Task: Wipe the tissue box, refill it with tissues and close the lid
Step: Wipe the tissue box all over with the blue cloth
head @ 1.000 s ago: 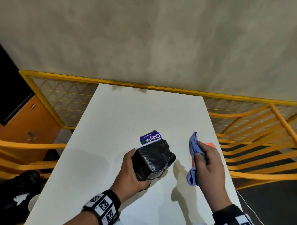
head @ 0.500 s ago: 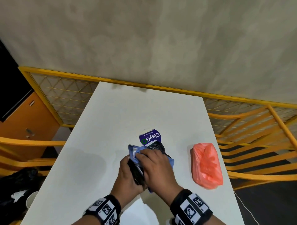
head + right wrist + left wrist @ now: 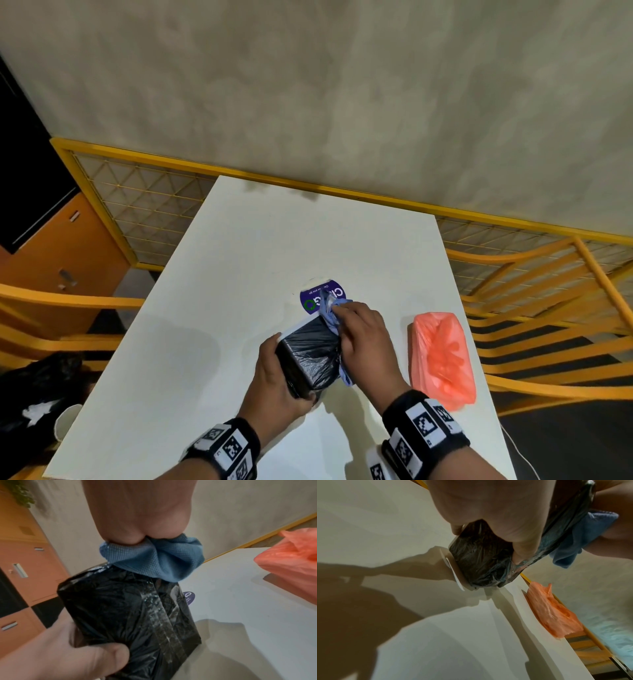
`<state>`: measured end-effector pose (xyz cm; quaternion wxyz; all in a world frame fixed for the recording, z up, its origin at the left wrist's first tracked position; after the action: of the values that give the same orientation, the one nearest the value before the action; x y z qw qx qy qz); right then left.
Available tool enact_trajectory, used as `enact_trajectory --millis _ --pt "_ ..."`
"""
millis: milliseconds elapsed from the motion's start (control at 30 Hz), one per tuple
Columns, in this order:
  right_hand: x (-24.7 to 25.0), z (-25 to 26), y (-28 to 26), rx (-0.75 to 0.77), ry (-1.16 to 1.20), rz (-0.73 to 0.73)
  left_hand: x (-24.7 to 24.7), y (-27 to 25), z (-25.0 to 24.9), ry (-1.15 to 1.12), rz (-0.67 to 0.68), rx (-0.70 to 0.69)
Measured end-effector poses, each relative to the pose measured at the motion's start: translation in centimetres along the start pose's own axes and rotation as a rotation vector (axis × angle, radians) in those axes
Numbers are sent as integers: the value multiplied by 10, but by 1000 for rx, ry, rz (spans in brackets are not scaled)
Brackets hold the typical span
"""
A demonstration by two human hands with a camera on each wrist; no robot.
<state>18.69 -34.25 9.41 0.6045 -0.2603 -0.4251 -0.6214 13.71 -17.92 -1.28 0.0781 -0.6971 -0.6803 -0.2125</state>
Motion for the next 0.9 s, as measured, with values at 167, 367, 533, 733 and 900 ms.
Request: enact_trajectory --millis 167,367,533,733,900 --pt "15 -21 9 -171 217 -96 0 -3 7 -3 19 24" --pt "54 -44 14 -316 304 -255 1 -6 12 12 12 54" --pt "3 8 0 -85 -69 -35 -3 -4 13 24 21 77" --pt "-6 35 -20 89 -240 -38 -4 -3 16 11 27 75" --pt "-19 61 -37 171 -210 14 -5 -4 17 -18 38 97"
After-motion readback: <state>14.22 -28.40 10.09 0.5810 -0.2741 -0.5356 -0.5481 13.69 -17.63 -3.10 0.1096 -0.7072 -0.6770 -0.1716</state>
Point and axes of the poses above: each hand's wrist, its own y-axis towards the middle knuckle, its own x-axis out of the back of the hand, z = x × y, the point moved 8 cm from there along y, towards the middle knuckle, and after that the axes turned 7 degrees about -x, right-handed, at the moved point
